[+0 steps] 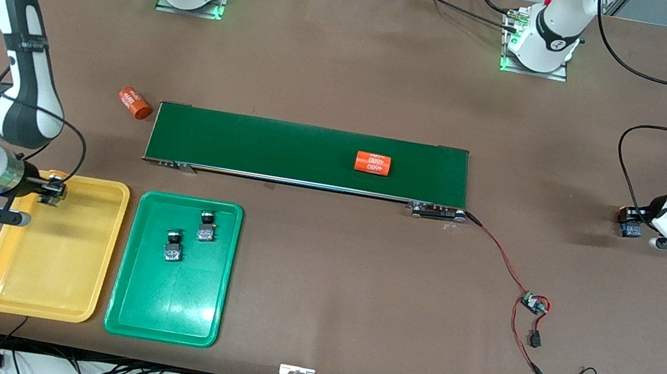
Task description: Sort buttons by color to trays
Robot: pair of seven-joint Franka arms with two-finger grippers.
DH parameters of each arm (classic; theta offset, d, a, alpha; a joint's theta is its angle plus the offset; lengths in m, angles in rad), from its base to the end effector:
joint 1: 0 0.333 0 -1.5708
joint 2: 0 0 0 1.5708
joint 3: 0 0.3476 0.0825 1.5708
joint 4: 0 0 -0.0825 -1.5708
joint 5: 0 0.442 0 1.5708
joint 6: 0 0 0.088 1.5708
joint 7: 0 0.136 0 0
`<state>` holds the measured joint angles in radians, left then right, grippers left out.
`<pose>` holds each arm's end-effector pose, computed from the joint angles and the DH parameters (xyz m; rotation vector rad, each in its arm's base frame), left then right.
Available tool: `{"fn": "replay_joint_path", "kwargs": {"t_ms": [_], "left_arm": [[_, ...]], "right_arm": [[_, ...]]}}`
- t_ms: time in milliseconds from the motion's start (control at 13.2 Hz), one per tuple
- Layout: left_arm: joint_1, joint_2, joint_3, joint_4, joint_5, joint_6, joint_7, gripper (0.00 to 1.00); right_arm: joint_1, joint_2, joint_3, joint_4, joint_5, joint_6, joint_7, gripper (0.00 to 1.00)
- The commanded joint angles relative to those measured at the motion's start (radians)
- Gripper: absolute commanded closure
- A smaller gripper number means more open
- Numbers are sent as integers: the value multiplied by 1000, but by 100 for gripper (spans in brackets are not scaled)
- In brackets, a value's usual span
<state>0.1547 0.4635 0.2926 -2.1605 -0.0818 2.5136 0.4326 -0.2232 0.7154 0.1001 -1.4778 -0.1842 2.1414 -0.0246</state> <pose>0.5340 0.2651 0.1307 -3.0949 -0.0924 0.1790 0.7702 -0.1189 0.2125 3.0577 -0.0276 -0.0811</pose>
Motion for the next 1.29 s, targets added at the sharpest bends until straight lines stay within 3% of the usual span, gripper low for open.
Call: {"fn": "replay_joint_path", "kwargs": {"t_ms": [0,304,455,759,835,911,986,1214], "left_arm": [[-10,-63,-10,1,36,-60,29,97],[-75,-144,-84,-2,36,-131,18,100],[-89,-183,-168,-1,34,-162,-6,100],[-127,-250,-318,1,20,-265,-153,100],[-132,-262,-360,-1,19,-277,-202,100],[-142,-272,-393,-1,19,-304,-228,100],[-155,-284,-436,-2,19,-338,-270,100],[-182,-313,-558,-2,19,-352,-507,100]], "right_arm": [[5,94,-37,109,-14,24,-47,100],[5,167,-77,129,-15,147,-64,100],[13,174,-77,129,-24,155,-57,100],[15,173,-77,129,-24,153,-66,55],[16,171,-77,129,-24,150,-66,35],[16,167,-77,129,-23,146,-69,31],[12,161,-76,128,-17,146,-72,3],[18,138,-62,120,-9,77,-63,0]]}}
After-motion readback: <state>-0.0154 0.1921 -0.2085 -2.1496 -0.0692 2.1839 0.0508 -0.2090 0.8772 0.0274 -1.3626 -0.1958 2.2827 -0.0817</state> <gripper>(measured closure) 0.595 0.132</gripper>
